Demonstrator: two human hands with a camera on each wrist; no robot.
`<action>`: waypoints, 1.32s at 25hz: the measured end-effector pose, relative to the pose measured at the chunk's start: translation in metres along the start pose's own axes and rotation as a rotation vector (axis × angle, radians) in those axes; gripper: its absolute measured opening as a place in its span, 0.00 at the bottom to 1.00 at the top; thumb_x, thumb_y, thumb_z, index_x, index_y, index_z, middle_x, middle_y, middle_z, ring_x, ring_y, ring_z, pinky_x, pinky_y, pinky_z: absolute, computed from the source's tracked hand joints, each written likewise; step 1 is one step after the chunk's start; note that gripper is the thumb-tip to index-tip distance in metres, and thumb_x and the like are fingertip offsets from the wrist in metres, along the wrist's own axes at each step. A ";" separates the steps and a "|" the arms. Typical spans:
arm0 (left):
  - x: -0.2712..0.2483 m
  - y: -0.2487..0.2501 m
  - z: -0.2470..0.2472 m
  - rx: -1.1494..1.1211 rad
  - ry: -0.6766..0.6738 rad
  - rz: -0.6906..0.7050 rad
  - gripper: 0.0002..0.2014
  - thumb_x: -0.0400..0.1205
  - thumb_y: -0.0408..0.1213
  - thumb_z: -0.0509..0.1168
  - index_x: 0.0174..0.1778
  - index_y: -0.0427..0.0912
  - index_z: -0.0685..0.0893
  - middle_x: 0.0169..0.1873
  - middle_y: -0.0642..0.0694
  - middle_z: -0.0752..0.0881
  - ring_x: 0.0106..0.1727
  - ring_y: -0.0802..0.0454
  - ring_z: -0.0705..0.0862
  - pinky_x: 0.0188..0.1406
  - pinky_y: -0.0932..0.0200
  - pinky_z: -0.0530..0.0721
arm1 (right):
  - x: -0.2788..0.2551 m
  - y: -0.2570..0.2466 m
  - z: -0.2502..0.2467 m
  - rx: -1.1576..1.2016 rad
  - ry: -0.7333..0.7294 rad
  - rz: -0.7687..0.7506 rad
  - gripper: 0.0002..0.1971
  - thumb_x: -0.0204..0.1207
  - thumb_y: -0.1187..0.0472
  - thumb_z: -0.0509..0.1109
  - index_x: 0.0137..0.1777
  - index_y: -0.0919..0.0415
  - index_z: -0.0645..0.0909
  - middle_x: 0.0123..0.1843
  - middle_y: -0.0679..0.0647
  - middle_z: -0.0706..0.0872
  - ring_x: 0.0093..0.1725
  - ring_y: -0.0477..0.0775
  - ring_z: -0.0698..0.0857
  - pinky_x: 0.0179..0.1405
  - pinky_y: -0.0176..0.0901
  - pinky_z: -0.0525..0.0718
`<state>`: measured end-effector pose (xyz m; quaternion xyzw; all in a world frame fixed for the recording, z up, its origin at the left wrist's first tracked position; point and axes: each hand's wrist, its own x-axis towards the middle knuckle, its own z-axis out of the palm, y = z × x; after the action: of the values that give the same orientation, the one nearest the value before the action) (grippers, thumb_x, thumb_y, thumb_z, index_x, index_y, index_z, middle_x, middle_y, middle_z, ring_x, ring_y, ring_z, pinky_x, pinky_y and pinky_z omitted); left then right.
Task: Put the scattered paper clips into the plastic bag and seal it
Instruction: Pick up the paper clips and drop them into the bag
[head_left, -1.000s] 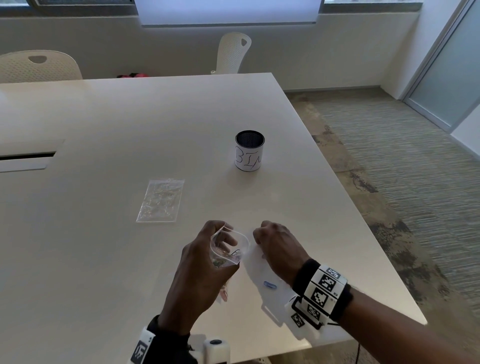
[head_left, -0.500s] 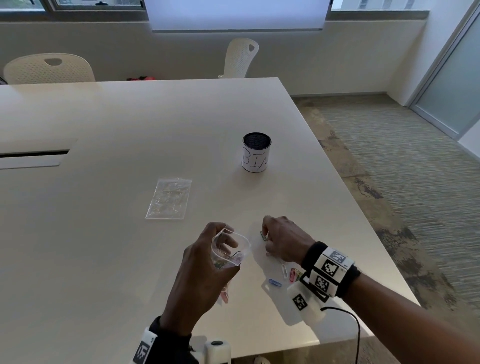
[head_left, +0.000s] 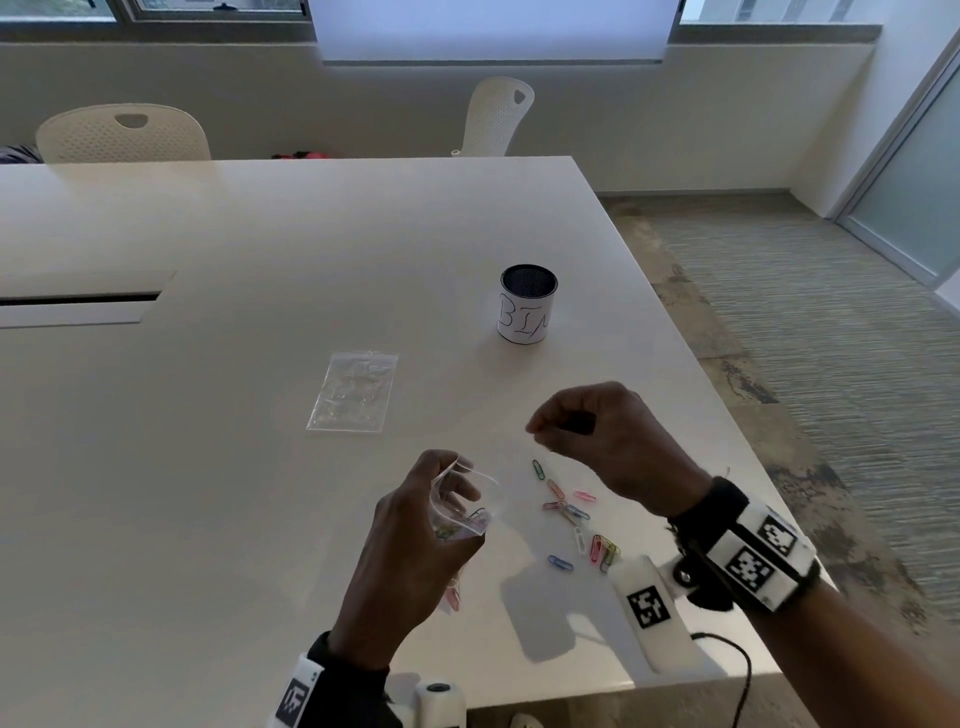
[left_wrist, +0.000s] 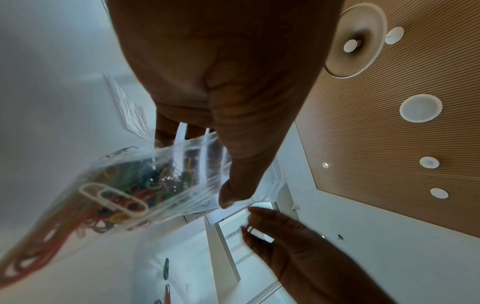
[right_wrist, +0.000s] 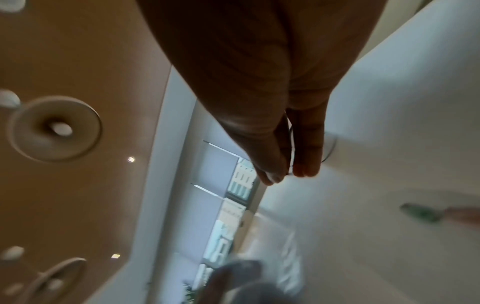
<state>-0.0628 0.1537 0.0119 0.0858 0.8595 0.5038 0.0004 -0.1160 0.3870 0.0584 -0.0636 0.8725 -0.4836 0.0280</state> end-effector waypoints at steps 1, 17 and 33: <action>0.000 0.001 0.000 0.006 -0.004 0.003 0.22 0.76 0.37 0.82 0.58 0.59 0.81 0.48 0.66 0.90 0.47 0.61 0.90 0.43 0.70 0.88 | -0.006 -0.016 0.002 0.059 -0.022 -0.050 0.04 0.76 0.65 0.82 0.48 0.57 0.93 0.43 0.51 0.96 0.47 0.53 0.95 0.56 0.46 0.94; -0.008 0.002 -0.004 0.010 0.007 -0.006 0.22 0.75 0.36 0.82 0.58 0.59 0.81 0.47 0.65 0.90 0.46 0.62 0.91 0.40 0.76 0.84 | 0.015 0.059 0.020 -0.676 -0.447 -0.028 0.43 0.71 0.43 0.83 0.84 0.56 0.72 0.80 0.49 0.76 0.77 0.51 0.75 0.76 0.43 0.76; -0.007 -0.001 -0.005 0.021 -0.012 -0.020 0.23 0.76 0.34 0.81 0.59 0.59 0.81 0.46 0.63 0.90 0.48 0.60 0.91 0.41 0.72 0.86 | -0.001 0.079 -0.002 -0.749 -0.451 -0.120 0.27 0.80 0.44 0.74 0.78 0.49 0.80 0.77 0.41 0.78 0.73 0.45 0.78 0.68 0.41 0.82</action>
<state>-0.0560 0.1476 0.0133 0.0802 0.8656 0.4942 0.0097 -0.1221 0.4309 -0.0076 -0.2240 0.9544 -0.1087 0.1646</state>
